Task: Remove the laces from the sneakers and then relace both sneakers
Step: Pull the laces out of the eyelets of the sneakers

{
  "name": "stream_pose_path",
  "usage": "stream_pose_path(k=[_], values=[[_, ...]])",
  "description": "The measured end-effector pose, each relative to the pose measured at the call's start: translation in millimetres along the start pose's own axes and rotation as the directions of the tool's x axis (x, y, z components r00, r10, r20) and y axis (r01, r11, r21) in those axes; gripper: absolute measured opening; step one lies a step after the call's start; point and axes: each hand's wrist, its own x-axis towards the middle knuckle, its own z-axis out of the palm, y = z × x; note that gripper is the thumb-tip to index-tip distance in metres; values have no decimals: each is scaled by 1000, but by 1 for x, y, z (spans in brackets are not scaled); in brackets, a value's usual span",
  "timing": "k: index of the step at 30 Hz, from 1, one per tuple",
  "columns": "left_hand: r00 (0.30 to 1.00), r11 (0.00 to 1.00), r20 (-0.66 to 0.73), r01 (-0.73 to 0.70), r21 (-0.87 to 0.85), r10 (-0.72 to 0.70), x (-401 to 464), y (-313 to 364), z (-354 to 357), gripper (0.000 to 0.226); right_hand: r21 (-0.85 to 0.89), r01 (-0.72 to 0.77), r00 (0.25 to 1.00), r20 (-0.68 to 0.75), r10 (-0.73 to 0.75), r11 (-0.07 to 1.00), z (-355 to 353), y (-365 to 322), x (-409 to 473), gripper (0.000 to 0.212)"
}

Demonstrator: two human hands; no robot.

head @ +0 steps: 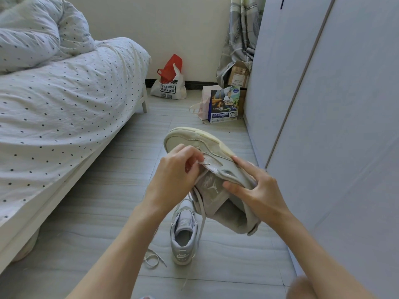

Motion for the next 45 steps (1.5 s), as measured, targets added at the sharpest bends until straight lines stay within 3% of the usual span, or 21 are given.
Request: stream_pose_path(k=[3, 5, 7, 9, 11, 13, 19, 23, 24, 26, 28, 30, 32, 35, 39, 42, 45], values=[[963, 978, -185, 207, 34, -197, 1, -3, -4, 16, 128, -53, 998, -11, 55, 990, -3, 0, 4, 82], [942, 952, -178, 300, 61, -285, 0, -6, -5, 17, 173, -57, 997, -33, 64, 983, -4, 1, 4, 83], [967, 966, -66, 249, 63, -245, -2, -5, -4, 23, 134, -54, 997, -44, 61, 989, -5, 2, 3, 83], [996, 995, 22, 90, 42, -91, -5, 1, -3, 26, 26, -45, 998, -36, 46, 999, -5, 2, 1, 84], [996, 997, 72, -62, 54, 58, -7, 5, -3, 24, -85, -15, 1000, -15, 13, 996, -5, 2, -1, 87], [988, 990, 99, -123, 72, 115, -7, 7, -3, 19, -149, 20, 1000, 10, -19, 989, -5, 1, -3, 90], [990, 998, 135, -51, 44, 45, -7, 2, -3, 11, -224, 65, 998, 16, -63, 972, -6, 0, -5, 91], [989, 987, 144, -46, 154, 24, -9, 3, 1, 11, -226, 86, 996, 22, -83, 970, -5, 0, -5, 89], [990, 991, 141, -16, 130, -2, -8, 5, 1, 12, -207, 82, 997, 26, -78, 975, -4, 0, -4, 88], [983, 977, 93, 168, -133, -156, -4, 8, -4, 18, -180, 63, 998, 28, -59, 982, -5, 2, -1, 88], [941, 786, 34, 302, -539, -338, 1, 10, -17, 22, -164, 33, 999, 10, -32, 986, -6, 4, 2, 88], [902, 613, 19, 309, -727, -431, 3, 6, -27, 21, -113, -15, 999, -30, 12, 994, -9, 7, 4, 87], [905, 681, 56, 357, -640, -421, 1, 4, -31, 18, -56, -50, 997, -64, 46, 997, -13, 10, 5, 85], [930, 886, 142, 367, -284, -340, -6, 4, -22, 17, -49, -47, 994, -98, 42, 998, -16, 13, 6, 84], [930, 938, 168, 340, -62, -326, -8, 5, -9, 31, -81, -14, 994, -108, 6, 997, -17, 12, 4, 85], [940, 963, 217, 271, 1, -265, -7, 7, -4, 49, -157, 50, 992, -108, -68, 986, -16, 9, -1, 84], [973, 990, 192, 137, -26, -130, -9, 11, 1, 38, -247, 98, 989, -84, -122, 964, -15, 6, -4, 88]])
